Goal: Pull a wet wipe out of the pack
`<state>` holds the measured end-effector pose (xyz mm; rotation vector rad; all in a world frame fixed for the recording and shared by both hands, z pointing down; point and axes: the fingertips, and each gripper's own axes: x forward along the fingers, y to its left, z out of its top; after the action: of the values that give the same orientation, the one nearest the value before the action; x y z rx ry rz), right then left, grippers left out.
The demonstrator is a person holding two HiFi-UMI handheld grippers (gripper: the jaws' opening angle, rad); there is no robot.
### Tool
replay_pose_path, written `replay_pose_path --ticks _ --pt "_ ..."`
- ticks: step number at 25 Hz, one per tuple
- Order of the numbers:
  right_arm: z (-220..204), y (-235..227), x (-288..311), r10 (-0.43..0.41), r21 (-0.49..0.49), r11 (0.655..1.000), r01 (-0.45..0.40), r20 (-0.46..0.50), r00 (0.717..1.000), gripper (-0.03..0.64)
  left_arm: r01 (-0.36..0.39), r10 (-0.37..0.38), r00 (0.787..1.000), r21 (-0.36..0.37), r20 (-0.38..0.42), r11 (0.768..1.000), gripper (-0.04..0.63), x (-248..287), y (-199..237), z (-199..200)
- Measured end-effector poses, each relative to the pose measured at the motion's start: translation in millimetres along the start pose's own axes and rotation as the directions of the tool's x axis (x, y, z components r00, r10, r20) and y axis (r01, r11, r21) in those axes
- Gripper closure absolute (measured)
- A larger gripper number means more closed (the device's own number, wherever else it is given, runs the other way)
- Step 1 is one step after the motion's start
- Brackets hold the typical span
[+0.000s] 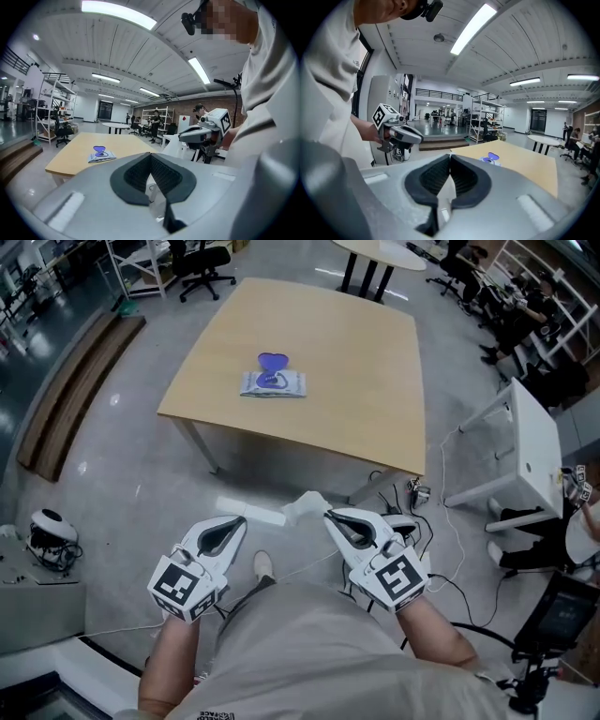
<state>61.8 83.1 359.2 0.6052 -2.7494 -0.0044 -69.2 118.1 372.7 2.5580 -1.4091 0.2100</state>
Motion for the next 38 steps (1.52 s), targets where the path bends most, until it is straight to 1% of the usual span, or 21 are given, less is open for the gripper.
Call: replay_pose_path --ticks 3,6,10,13,16,18,20,26,30,34,38 --pt "-11.7 7.6 -45.2 0.020 0.000 1.000 -0.020 0.002 1.000 0.612 -0.009 0.009 1.000 0.003 0.026 1.000 0.591 0.2 -51.4 5.9" --pt "-28.8 14.9 -84.8 0.029 0.004 1.000 -0.030 0.015 0.999 0.612 -0.032 0.032 0.999 0.013 0.019 0.999 0.591 -0.3 -93.0 0.0" --pt "-53.1 39.2 -132.8 0.077 -0.013 0.997 -0.077 0.012 0.997 0.612 -0.075 0.075 0.997 -0.010 0.021 0.997 0.591 -15.5 -151.9 -8.4" --pt "-61.6 55.7 -162.4 0.108 -0.009 0.994 -0.108 0.026 0.994 0.612 -0.092 0.092 0.996 -0.018 -0.005 0.996 0.591 -30.9 -193.1 -19.2" --pt "-66.1 65.4 -183.1 0.109 0.002 0.994 -0.109 0.039 0.993 0.612 -0.092 0.092 0.995 0.016 -0.035 0.996 0.591 -39.9 -218.7 -26.5" --pt "-67.5 68.9 -192.3 0.097 0.004 0.995 -0.097 0.052 0.994 0.612 -0.085 0.087 0.995 0.033 -0.046 0.996 0.591 -41.1 -226.3 -28.4" --pt "-66.9 71.4 -200.9 0.081 0.012 0.997 -0.082 0.061 0.995 0.612 -0.067 0.068 0.997 0.034 -0.042 0.997 0.591 -39.2 -231.1 -27.0" --pt "-56.1 85.4 -211.0 0.035 0.015 0.999 -0.036 0.061 0.997 0.612 0.018 -0.017 1.000 0.073 -0.015 0.997 0.591 -36.4 -239.7 -7.2" --pt "-39.5 99.5 -196.5 0.037 0.007 0.999 -0.038 0.062 0.997 0.612 0.044 -0.043 0.999 0.078 -0.014 0.996 0.591 -45.6 -227.4 0.8" --pt "-27.7 116.1 -185.2 0.039 -0.006 0.999 -0.039 0.070 0.997 0.612 0.068 -0.067 0.997 0.070 -0.025 0.995 0.591 -57.2 -215.8 -5.1" --pt "-23.8 130.0 -174.5 0.026 -0.001 1.000 -0.026 0.055 0.998 0.612 0.086 -0.085 0.996 0.063 -0.023 0.994 0.591 -68.6 -205.8 -12.2"
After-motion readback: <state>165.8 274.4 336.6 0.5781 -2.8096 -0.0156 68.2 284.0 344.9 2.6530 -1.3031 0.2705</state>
